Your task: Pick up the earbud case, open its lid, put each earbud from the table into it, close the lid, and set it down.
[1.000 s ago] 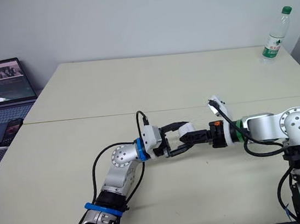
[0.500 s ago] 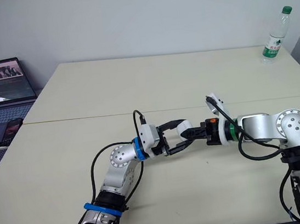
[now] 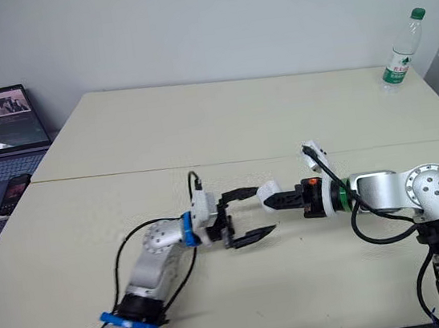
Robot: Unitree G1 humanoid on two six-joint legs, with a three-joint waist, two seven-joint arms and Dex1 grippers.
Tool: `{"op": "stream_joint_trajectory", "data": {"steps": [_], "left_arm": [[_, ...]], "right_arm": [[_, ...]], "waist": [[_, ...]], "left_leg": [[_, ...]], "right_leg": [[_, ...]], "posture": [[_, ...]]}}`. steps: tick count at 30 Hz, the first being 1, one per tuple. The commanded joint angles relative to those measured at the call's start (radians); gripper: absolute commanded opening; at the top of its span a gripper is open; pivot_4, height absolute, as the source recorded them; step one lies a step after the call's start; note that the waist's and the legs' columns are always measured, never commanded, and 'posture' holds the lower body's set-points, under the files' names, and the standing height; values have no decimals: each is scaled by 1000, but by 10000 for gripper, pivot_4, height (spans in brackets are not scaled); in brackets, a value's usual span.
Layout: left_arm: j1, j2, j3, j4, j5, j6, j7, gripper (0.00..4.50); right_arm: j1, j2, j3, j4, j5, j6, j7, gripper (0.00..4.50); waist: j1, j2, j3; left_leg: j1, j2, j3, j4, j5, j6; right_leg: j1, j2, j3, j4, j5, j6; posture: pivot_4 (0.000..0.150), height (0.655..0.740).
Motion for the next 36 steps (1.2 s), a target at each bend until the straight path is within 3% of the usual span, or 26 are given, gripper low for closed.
{"op": "stream_joint_trajectory", "data": {"steps": [1,4,8,11,16,28,32,36], "left_arm": [[-6,35,29,-60,-40,150,29,44572],[-19,53,51,-96,-102,313,49,44572],[-43,59,57,-142,-175,441,13,44572],[-54,76,32,-152,-171,454,-50,44572],[-66,107,-10,-169,-163,468,-152,44572],[-106,88,-35,-140,-145,469,-219,44572],[-106,85,-37,-135,-128,470,-200,35862],[-104,80,-37,-128,-114,456,-194,35862]], "right_arm": [[18,-100,-18,-140,-286,-87,306,7947],[74,-165,39,-235,-544,-274,598,7947],[92,-205,111,-286,-776,-424,841,7947],[78,-249,201,-304,-968,-525,975,7947],[48,-266,269,-301,-1120,-572,1113,7947],[-89,-213,337,-321,-1221,-412,1214,7947],[-114,-191,345,-327,-1236,-378,1217,7947],[-128,-169,344,-344,-1246,-350,1213,7947]], "waist": [[3,0,0],[5,0,0],[3,-1,0],[3,-1,0],[3,-1,1],[3,-1,1],[3,-1,1],[4,-1,1]], "left_leg": [[0,0,0,0,0,0],[-1,-1,-1,1,0,0],[-1,-1,-1,1,0,0],[-1,-1,-2,1,0,0],[0,-1,-1,1,0,0],[0,-1,-1,1,0,0],[0,-1,-1,1,0,0],[0,-1,-1,1,0,0]], "right_leg": [[0,0,0,0,0,0],[1,-1,-2,-2,-2,3],[0,-1,-3,-2,-1,2],[0,-1,-3,-2,-1,1],[0,-1,-2,0,0,0],[0,-1,-2,0,0,0],[0,-1,-2,1,0,0],[0,-2,-2,1,0,0]], "posture": [[1500,7400],[1500,7400],[1500,7400],[1500,7400],[1500,7400],[1500,7400],[1500,7400],[1500,7400]]}}
